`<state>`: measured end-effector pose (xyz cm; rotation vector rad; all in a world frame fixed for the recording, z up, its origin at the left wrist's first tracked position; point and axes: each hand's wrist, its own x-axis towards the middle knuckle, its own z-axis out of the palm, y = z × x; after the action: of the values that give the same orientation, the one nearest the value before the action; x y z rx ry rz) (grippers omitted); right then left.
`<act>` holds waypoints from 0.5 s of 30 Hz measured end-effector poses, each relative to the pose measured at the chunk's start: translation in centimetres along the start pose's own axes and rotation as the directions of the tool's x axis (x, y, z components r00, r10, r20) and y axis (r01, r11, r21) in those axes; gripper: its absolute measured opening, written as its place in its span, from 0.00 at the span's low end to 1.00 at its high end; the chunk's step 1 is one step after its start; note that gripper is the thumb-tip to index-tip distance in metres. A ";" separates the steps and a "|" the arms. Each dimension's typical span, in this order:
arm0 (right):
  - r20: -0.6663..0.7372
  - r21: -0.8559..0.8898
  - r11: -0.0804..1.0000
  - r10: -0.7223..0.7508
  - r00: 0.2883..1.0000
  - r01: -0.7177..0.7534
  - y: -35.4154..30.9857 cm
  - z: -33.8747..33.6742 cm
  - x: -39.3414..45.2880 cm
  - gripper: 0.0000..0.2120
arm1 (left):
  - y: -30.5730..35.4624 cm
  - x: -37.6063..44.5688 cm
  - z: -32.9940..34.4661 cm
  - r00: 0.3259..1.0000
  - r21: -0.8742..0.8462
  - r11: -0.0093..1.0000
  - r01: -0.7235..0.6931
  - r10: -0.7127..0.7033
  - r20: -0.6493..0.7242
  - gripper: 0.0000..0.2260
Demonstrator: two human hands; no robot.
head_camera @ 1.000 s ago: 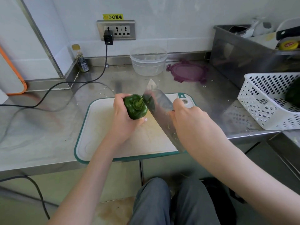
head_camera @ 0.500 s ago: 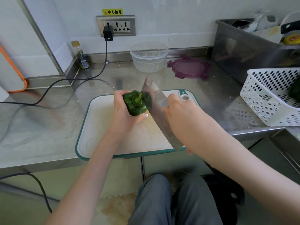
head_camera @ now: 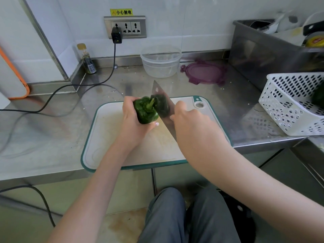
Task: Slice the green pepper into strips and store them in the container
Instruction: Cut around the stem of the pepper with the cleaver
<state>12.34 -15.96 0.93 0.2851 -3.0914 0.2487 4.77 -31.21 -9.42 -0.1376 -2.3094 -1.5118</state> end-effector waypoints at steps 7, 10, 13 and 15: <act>0.074 -0.061 0.997 -0.050 0.996 0.055 1.0 -1.2 1.0 0.07 | 0.0 0.0 -0.2 1.000 0.000 1.000 0.016 -0.016 -0.010 0.32; 0.085 -0.030 0.999 -0.031 0.996 0.033 1.8 -2.6 0.8 0.02 | 0.1 0.0 -0.4 0.999 -0.003 0.999 0.034 -0.034 -0.001 0.31; 0.088 -0.034 0.997 -0.068 0.994 0.071 1.9 -2.9 0.7 0.04 | 0.2 -0.1 -0.3 0.999 -0.008 0.999 0.042 -0.042 -0.007 0.31; 0.111 -0.050 0.996 -0.069 0.991 0.075 1.7 -2.7 0.5 0.05 | 0.2 -0.1 -0.3 0.999 -0.007 0.999 0.033 -0.033 -0.005 0.31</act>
<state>11.60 -13.93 3.38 0.4211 -3.1812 0.1516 5.02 -31.36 -9.20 -0.0974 -2.3137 -1.5346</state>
